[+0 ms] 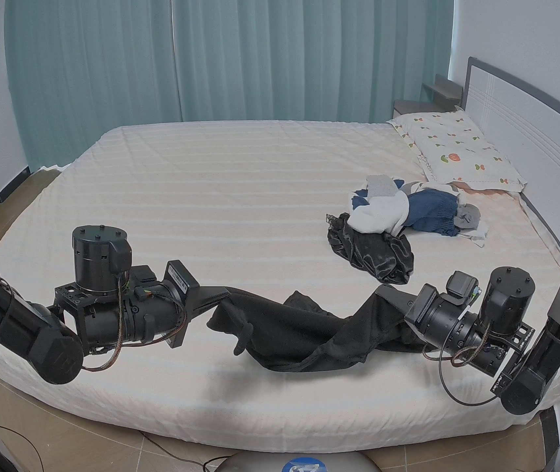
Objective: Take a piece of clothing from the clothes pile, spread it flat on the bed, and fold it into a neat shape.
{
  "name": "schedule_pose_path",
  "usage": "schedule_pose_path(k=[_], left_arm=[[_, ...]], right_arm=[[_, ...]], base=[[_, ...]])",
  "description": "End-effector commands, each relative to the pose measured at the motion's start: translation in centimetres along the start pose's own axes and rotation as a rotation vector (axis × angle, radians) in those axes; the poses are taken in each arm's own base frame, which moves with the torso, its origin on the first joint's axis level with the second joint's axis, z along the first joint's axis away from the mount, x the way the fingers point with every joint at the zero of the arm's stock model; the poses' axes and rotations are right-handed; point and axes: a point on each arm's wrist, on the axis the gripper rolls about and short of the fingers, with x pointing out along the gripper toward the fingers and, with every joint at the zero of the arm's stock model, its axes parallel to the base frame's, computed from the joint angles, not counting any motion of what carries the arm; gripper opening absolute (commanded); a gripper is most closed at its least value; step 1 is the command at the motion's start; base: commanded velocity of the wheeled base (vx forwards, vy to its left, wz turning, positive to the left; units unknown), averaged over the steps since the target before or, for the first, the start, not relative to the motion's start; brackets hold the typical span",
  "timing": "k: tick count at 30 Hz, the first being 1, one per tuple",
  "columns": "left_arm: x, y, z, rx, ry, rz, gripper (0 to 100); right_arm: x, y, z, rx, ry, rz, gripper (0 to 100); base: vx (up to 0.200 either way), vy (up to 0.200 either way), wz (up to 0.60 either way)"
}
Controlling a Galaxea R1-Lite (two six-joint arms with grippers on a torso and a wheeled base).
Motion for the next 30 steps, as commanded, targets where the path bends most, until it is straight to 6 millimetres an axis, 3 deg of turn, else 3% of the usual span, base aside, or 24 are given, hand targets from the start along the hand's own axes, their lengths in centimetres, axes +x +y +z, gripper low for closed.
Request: schedule_pose_path(k=[1,30], left_arm=[[0.01,0.04,-0.02,-0.001,0.001,0.002,0],[-0.12,0.20,-0.12,-0.001,0.003,0.007,0]], right_arm=[[0.02,0.01,0.00,0.000,-0.003,0.004,0],[0.14,-0.09,-0.18,0.002,0.006,0.003,0]], base=[[0.000,0.200,0.00],[0.000,0.200,0.00]])
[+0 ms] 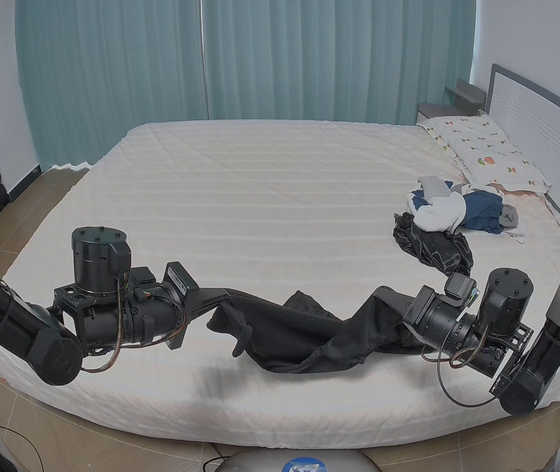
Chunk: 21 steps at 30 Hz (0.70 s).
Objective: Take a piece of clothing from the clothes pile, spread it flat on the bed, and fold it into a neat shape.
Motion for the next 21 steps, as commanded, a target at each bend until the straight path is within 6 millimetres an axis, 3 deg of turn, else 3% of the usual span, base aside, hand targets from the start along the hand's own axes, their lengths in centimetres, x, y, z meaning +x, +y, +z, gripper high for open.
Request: schedule_pose_path(k=[1,8,13,19,21], left_arm=[[-0.1,0.2,-0.1,0.004,0.001,0.005,0],[-0.3,0.1,-0.2,0.005,0.009,0.001,0],[-0.1,-0.2,-0.8,0.015,0.034,-0.003,0],[-1.2,-0.6,-2.3,0.043,0.069,-0.015,0],[-2.1,-1.1,-2.9,0.058,0.078,-0.027,0]], right_arm=[[0.0,-0.1,0.1,0.000,-0.005,0.002,0],[0.0,-0.1,1.0,-0.009,-0.038,0.007,0],[-0.4,-0.3,1.3,-0.091,-0.041,-0.005,0],[-4.5,0.4,0.8,-0.123,-0.018,-0.030,0],[-6.7,1.5,1.2,-0.131,-0.041,0.000,0]], base=[[0.000,0.200,0.00],[0.000,0.029,0.00],[-0.200,0.000,0.00],[-0.200,0.000,0.00],[-0.200,0.000,0.00]])
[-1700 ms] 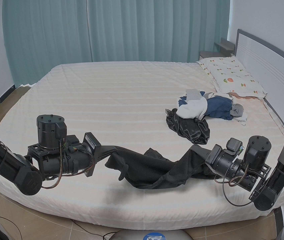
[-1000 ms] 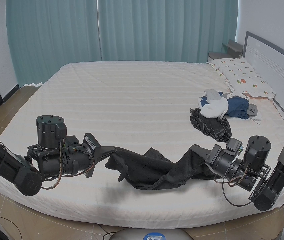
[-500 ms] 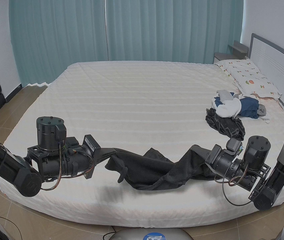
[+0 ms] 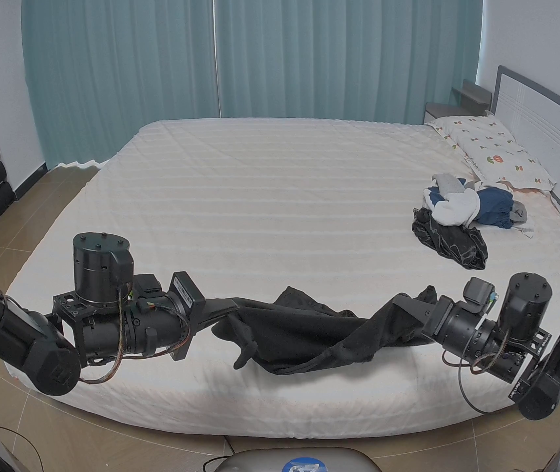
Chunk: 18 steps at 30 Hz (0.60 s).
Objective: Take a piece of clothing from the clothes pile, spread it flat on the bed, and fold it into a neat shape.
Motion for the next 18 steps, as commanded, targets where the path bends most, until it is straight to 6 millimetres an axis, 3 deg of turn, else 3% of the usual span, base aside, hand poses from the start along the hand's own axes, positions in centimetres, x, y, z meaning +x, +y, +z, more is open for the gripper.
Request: schedule_pose_path(k=[1,7,9,11,12,14,18], left_arm=[[-2.0,-1.2,-1.6,0.035,0.027,-0.029,0],[-5.3,-4.7,-1.5,0.062,-0.010,-0.102,0],[-6.0,-5.6,-1.2,0.069,-0.029,-0.127,0],[-8.0,-8.2,-0.3,0.085,-0.081,-0.185,0],[-8.1,-8.3,-0.2,0.086,-0.085,-0.187,0],[-8.9,-9.6,0.5,0.087,-0.117,-0.203,0],[-10.0,-11.6,2.3,0.083,-0.181,-0.212,0]], right_arm=[[-5.0,2.1,1.1,-0.031,-0.056,0.059,0],[-9.1,5.7,4.1,-0.086,-0.235,0.228,0],[-9.6,6.7,5.1,-0.095,-0.279,0.268,0],[-11.0,9.3,8.1,-0.119,-0.390,0.342,0],[-11.0,9.5,8.3,-0.120,-0.394,0.344,0],[-11.6,10.9,10.5,-0.137,-0.452,0.355,0],[-12.3,13.7,16.7,-0.187,-0.595,0.354,0]], base=[[-0.200,0.000,0.00],[-0.033,0.000,0.00],[0.000,0.000,0.00],[0.000,0.000,0.00],[0.000,0.000,0.00],[0.000,0.000,0.00],[0.000,0.000,0.00]])
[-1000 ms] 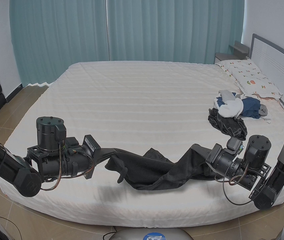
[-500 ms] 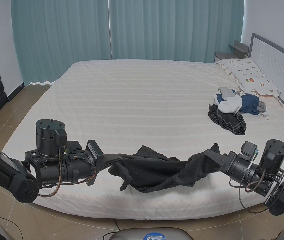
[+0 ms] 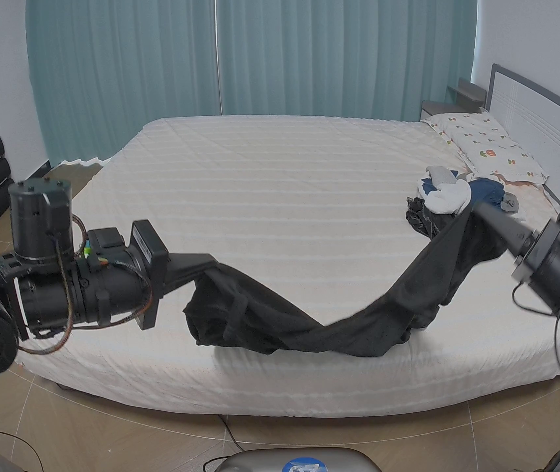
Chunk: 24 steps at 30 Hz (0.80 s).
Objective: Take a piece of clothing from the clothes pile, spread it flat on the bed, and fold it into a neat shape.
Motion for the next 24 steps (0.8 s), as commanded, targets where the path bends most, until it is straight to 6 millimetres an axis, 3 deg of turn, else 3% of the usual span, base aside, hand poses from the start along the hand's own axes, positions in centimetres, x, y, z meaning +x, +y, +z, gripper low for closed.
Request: schedule_pose_path(k=[1,4,8,11,17,24], left_arm=[[-3.8,-5.9,3.1,0.034,-0.141,-0.114,0],[-3.5,-6.5,3.6,0.028,-0.138,-0.091,0],[-1.1,-5.9,4.9,0.008,-0.141,-0.045,0],[-0.3,-6.4,6.0,0.001,-0.169,-0.053,0],[1.9,-6.3,7.6,-0.008,-0.176,-0.038,0],[6.0,-4.6,9.7,-0.084,-0.172,0.000,0]], right_arm=[[0.5,6.2,11.7,-0.126,-0.324,0.122,0],[2.5,6.1,13.9,-0.135,-0.339,0.099,0],[6.3,4.6,15.5,-0.141,-0.359,0.070,0],[7.3,4.9,16.8,-0.155,-0.392,0.084,0],[9.4,4.3,17.6,-0.154,-0.382,0.076,0],[12.7,0.3,15.8,-0.115,-0.293,-0.019,0]], base=[[0.000,0.000,0.00],[0.000,0.000,0.00],[0.000,0.000,0.00],[0.000,0.000,0.00],[0.000,0.000,0.00],[0.000,0.000,0.00]])
